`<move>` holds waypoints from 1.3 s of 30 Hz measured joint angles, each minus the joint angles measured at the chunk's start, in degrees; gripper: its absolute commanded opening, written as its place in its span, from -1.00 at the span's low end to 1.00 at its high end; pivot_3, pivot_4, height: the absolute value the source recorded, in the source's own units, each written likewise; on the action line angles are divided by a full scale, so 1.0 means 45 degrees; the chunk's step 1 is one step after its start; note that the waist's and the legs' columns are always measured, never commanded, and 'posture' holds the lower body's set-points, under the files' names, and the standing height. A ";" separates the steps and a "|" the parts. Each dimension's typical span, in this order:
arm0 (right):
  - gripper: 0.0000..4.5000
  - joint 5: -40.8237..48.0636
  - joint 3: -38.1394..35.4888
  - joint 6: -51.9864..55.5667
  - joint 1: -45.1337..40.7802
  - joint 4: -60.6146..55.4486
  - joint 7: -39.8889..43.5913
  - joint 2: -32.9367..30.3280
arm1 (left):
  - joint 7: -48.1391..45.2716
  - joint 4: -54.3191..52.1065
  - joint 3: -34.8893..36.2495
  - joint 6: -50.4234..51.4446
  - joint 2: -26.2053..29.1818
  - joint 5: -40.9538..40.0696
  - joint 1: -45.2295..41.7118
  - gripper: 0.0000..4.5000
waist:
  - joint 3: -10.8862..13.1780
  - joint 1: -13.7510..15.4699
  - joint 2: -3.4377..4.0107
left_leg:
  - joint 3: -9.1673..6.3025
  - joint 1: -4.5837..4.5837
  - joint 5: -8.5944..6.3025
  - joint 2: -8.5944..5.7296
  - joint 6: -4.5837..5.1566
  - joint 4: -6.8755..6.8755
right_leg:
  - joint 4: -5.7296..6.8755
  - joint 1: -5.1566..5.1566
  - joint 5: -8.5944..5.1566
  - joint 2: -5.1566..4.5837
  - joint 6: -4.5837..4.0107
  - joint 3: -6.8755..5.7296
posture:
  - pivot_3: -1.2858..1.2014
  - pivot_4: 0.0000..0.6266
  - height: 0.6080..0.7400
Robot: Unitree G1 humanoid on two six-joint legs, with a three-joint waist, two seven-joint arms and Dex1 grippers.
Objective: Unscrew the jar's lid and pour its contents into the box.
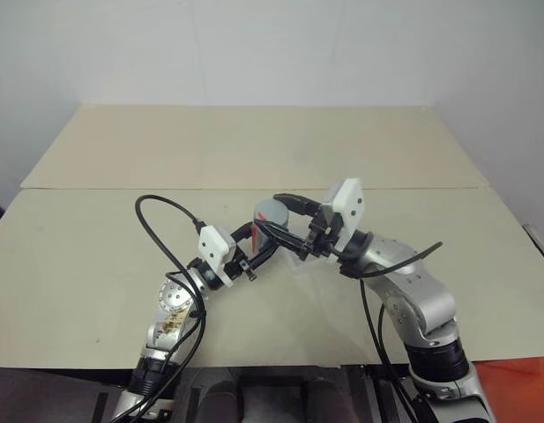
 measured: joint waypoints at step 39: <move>0.99 0.2212 -0.0377 -0.2528 -0.4666 0.5815 1.0194 -0.2158 | -0.3063 -0.2021 -0.0546 0.2239 0.1071 -0.2499 -0.0171 -0.11 | 0.0020 0.0062 0.0022 | 0.0001 -0.0008 0.0001 0.0010 -0.0002 0.0007 | 0.0024 -0.0012 0.0002 -0.0002 -0.0005 -0.0004 | 0.03 -0.52 1.00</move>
